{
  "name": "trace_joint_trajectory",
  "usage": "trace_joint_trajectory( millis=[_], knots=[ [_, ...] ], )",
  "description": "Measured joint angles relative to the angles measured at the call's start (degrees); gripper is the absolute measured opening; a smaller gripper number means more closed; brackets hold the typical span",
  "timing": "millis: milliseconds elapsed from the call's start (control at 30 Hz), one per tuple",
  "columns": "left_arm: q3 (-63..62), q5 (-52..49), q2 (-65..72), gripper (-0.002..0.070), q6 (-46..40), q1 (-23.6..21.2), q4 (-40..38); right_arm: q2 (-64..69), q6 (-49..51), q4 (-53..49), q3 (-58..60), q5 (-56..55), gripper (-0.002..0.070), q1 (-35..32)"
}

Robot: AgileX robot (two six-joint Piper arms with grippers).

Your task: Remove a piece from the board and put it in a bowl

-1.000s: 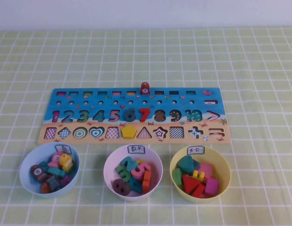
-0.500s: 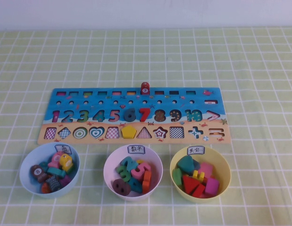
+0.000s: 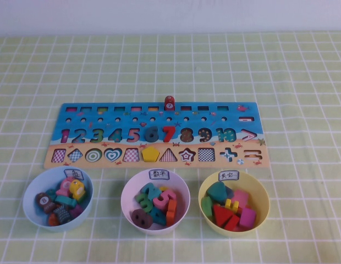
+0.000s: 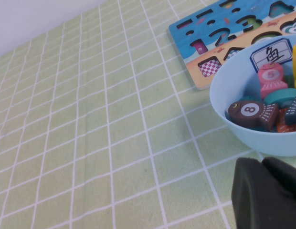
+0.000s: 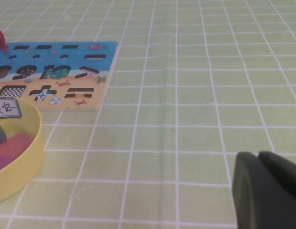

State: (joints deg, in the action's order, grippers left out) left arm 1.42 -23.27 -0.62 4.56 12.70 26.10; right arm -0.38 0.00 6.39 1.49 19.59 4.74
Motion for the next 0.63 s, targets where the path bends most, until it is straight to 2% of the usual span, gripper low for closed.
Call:
trace_joint_trajectory(
  millis=[633],
  knots=[
    [0.0, 0.0, 0.0, -0.0005, 0.0, 0.0, 0.0, 0.0, 0.0, 0.0, 0.0, 1.2, -0.0018, 0.0]
  ],
)
